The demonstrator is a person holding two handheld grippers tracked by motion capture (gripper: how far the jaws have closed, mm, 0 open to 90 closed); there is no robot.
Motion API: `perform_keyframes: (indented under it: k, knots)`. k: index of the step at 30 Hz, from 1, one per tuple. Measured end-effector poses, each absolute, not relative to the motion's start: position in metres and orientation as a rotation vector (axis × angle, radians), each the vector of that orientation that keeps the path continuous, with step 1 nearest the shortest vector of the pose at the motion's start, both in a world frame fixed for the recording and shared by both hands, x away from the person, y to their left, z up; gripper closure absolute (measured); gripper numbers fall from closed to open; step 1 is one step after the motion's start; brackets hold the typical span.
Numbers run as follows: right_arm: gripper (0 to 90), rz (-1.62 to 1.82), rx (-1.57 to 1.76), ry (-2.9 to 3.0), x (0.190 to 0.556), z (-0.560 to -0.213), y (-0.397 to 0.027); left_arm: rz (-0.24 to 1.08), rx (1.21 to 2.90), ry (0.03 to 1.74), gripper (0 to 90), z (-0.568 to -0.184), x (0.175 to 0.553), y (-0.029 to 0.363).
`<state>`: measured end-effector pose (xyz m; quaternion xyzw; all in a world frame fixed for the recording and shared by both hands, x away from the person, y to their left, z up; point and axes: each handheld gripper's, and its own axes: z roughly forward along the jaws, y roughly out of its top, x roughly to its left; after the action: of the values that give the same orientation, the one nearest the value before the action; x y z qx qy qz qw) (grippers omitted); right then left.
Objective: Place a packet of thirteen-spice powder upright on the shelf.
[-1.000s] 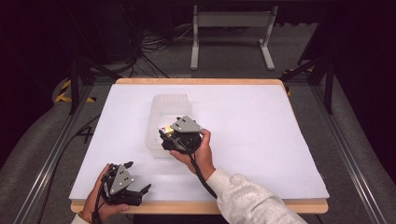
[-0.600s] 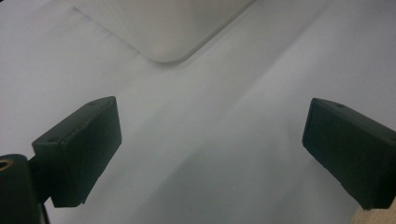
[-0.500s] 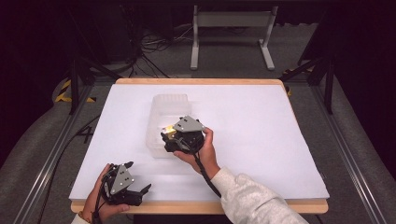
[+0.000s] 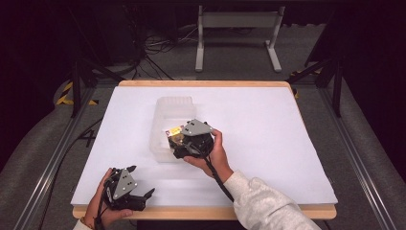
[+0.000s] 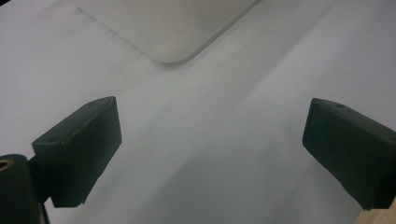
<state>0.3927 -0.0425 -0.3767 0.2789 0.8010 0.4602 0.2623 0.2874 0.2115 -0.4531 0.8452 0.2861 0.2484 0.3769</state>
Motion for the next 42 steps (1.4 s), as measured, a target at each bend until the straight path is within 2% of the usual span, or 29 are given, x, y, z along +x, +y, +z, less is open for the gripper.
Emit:
perform_keyframes:
  k: [23,42]
  knots:
    - [14.7,1.238,0.694,2.212,0.398,-0.357,-0.085,0.644,2.152,0.746,5.1,-0.452,0.288,0.213]
    - [14.0,1.14,0.755,2.162,0.409,-0.357,-0.142,0.644,2.162,0.749,5.1,-0.453,0.289,0.213]
